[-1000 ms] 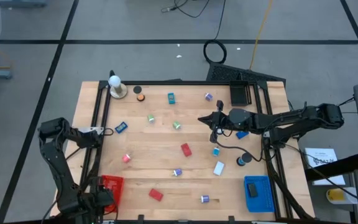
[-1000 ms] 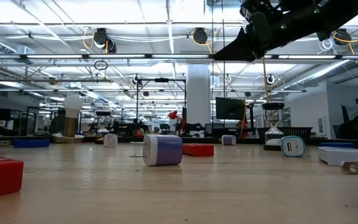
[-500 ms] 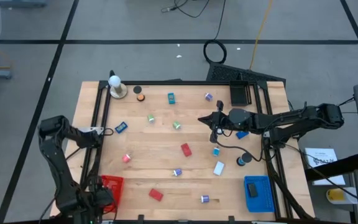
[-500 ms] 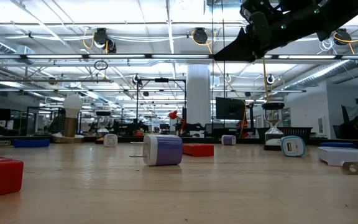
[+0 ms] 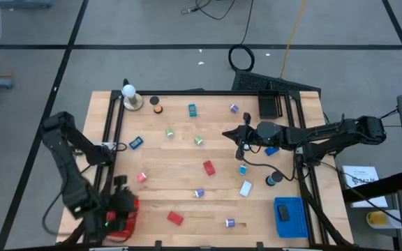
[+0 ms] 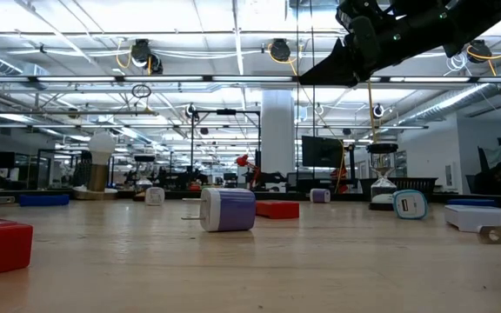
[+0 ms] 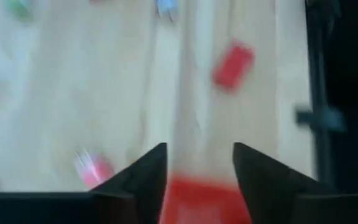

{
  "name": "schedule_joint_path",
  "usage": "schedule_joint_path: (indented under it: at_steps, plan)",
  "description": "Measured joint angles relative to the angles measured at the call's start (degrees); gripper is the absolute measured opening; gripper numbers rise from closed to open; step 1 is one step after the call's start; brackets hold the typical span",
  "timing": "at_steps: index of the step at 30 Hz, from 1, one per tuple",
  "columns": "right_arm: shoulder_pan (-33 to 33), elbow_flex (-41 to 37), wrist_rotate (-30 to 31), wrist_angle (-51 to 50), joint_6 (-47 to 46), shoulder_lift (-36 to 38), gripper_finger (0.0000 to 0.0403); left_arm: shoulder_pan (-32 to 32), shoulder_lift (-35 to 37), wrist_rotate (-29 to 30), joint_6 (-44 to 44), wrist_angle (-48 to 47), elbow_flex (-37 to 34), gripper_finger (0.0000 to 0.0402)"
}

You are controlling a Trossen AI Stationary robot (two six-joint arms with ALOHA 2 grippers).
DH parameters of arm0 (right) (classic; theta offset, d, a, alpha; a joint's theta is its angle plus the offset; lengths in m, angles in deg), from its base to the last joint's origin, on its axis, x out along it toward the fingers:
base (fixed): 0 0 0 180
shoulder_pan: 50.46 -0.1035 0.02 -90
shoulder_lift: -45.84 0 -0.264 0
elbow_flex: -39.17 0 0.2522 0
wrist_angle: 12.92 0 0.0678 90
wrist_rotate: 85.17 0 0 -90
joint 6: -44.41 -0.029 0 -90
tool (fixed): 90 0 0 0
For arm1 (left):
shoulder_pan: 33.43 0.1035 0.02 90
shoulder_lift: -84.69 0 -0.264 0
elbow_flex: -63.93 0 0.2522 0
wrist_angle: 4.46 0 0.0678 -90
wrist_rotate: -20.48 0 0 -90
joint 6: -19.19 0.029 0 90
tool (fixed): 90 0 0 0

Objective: Pick & Place Office items
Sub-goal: Put the violet charger adapter into the black bin

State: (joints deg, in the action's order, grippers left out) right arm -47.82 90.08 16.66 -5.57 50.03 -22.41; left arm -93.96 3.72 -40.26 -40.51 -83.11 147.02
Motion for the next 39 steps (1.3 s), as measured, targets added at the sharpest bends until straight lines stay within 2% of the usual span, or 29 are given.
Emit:
schedule_joint_path:
  at_steps: [3, 5, 8, 12, 16, 18, 22, 28, 30, 33, 35, 39]
  plan:
    - [0.0, 0.0, 0.0, 0.0, 0.0, 0.0, 0.0001, 5.5, 3.7, 3.1, 12.5, 7.4, -4.0, 0.0133]
    - [0.0, 0.0, 0.0, 0.0, 0.0, 0.0, 0.0001, 9.4, 6.2, 3.7, 21.6, 16.5, -8.9, 0.0103]
    - [0.0, 0.0, 0.0, 0.0, 0.1, 0.0, 0.0001, 14.5, 9.6, 3.1, 35.7, 36.3, -19.5, 0.0061]
    - [0.0, 0.0, 0.0, 0.0, 0.9, 0.0, 0.0001, 20.9, 12.8, -2.6, 50.5, 65.6, -34.1, 0.0011]
    - [0.0, 0.0, 0.0, 0.0, 0.9, 0.0, 0.0001, 28.7, 13.2, -4.2, 55.0, 88.1, -43.6, 0.0017]
    - [0.0, 0.0, 0.0, 0.0, 1.0, 0.0, 0.0001, 32.7, 13.2, -3.0, 53.0, 93.3, -45.4, 0.0031]
    - [0.0, 0.0, 0.1, 0.9, 1.7, 0.0, 0.0002, 38.7, 13.0, -4.4, 54.3, 95.5, -47.5, 0.0043]
    - [0.5, 0.0, 0.2, 3.9, 4.1, 0.0, 0.0004, 42.2, 7.0, -7.2, 61.0, 120.6, -57.3, 0.0007]
    - [0.7, 0.0, 0.2, 4.4, 3.9, 0.0, 0.0004, 43.9, 5.5, -7.4, 62.3, 127.4, -59.9, 0.0007]
    - [0.7, 0.0, -0.2, 4.6, 1.4, 0.0, 0.0004, 47.4, 5.0, -7.3, 63.4, 129.8, -61.8, 0.0019]
    - [0.8, 0.0, -2.6, 5.1, 1.0, 0.0, 0.0004, 49.7, 5.1, -7.5, 63.7, 129.8, -61.9, 0.0022]
    - [0.8, 0.0, -6.0, 5.2, -2.5, 0.0, 0.0004, 53.8, 5.1, -12.4, 63.8, 129.6, -61.9, 0.0015]
